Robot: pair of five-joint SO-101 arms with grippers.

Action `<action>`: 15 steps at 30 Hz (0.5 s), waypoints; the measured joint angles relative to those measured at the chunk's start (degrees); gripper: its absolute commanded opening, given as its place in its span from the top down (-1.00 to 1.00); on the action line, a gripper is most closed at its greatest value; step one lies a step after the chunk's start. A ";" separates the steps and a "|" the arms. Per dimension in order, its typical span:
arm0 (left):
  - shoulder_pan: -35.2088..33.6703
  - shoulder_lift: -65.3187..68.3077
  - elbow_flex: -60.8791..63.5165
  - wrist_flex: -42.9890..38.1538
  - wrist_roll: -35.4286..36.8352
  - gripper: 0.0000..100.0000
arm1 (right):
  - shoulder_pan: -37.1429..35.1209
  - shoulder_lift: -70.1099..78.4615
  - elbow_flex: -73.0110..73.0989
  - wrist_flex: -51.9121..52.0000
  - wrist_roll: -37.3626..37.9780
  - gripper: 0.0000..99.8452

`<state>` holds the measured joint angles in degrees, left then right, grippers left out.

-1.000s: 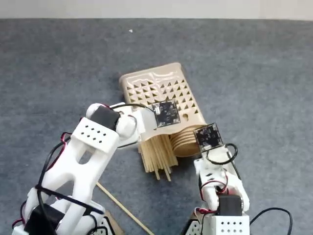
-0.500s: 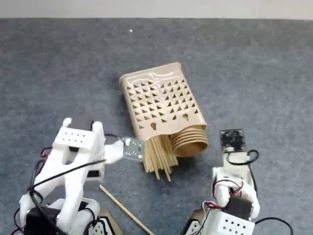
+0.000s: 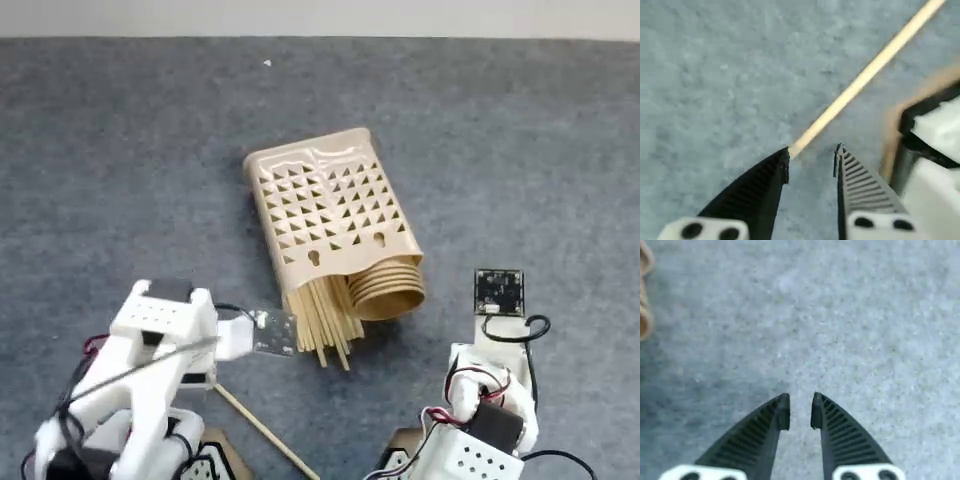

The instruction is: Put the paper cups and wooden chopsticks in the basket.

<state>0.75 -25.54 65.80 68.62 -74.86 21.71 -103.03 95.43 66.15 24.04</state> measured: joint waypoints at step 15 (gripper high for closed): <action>0.00 0.70 1.32 -3.52 0.00 0.99 | 0.00 0.00 0.00 -3.16 0.00 0.82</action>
<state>0.75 -24.84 67.12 65.10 -74.86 21.71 -103.03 95.43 62.99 24.04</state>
